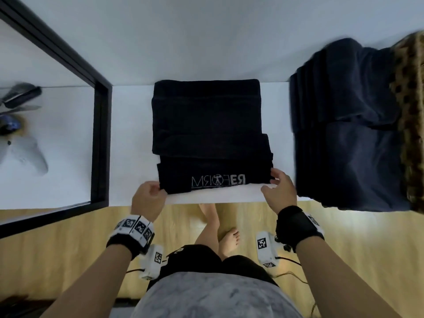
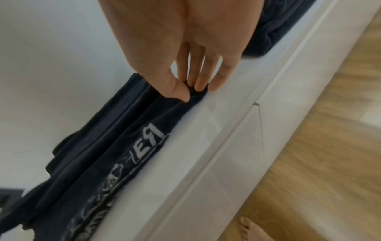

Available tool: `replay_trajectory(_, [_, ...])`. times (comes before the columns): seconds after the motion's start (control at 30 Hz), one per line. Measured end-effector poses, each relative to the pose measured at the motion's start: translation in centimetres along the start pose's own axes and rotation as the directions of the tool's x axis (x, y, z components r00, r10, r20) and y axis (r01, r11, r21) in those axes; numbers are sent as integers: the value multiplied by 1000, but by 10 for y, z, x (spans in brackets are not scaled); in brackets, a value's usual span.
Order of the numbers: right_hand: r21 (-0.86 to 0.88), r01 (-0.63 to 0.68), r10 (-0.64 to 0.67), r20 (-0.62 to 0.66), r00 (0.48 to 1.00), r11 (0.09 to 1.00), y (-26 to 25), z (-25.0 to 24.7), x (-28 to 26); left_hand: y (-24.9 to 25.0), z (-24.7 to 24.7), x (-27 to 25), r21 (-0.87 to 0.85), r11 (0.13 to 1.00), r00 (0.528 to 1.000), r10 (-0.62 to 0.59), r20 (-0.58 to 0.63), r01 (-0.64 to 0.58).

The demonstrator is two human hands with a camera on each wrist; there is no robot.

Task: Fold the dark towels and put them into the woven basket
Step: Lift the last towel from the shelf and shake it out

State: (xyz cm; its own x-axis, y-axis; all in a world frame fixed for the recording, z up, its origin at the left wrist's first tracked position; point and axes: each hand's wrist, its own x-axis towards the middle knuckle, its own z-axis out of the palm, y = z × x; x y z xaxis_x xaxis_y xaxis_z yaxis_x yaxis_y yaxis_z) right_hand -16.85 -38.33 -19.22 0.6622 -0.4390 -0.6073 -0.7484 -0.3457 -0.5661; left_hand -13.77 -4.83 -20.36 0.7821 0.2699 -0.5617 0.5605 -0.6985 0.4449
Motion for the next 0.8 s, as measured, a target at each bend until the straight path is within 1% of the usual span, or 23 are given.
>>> replay_trajectory(0.07, [-34,-2,1,-18,1000,999,2,0,4,-8,8,-3,86,993,991,76,114,-86])
replay_trajectory(0.1, [-45,-20,19,-24,1000,999,2,-1,6,-9,10,-2,130,986,987,86,133,-104])
replay_trajectory(0.13, [-50,-41,40,-25,999,998,3,-2,9,-8,11,0,157,982,989,85,122,-104])
replay_trajectory(0.2, [-58,-56,54,-37,998,997,3,-5,13,-2,11,3,178,977,993,108,39,-114])
replay_trajectory(0.27, [-81,-14,9,-67,998,997,1,-8,16,5,7,1,153,973,983,178,-41,-170])
replay_trajectory(0.33, [-42,21,-24,-75,997,999,-2,-13,16,10,1,-5,92,966,967,247,-68,-241])
replay_trajectory(0.4, [50,52,-48,-84,995,997,-8,-18,14,15,-6,-13,-8,966,963,259,-72,-260])
replay_trajectory(0.47, [108,111,-96,-131,987,988,-15,-23,9,23,-13,-19,-75,963,963,252,-94,-259])
replay_trajectory(0.53, [115,186,-164,-175,971,976,-23,-28,5,32,-21,-22,-166,956,968,227,-102,-242])
replay_trajectory(0.57, [106,225,-202,-193,960,969,-27,-30,3,36,-24,-22,-270,938,976,199,-90,-217])
replay_trajectory(0.63, [76,294,-269,-238,933,953,-34,-35,2,41,-31,-23,-517,849,993,113,-26,-110])
replay_trajectory(0.67, [59,318,-293,-260,920,946,-37,-36,1,41,-34,-22,-601,797,997,80,13,-56])
replay_trajectory(0.73, [38,330,-309,-263,914,943,-40,-38,2,40,-39,-20,-681,732,996,41,83,27])
replay_trajectory(0.8, [20,286,-276,-202,940,958,-36,-38,1,34,-39,-18,-695,714,992,15,128,79])
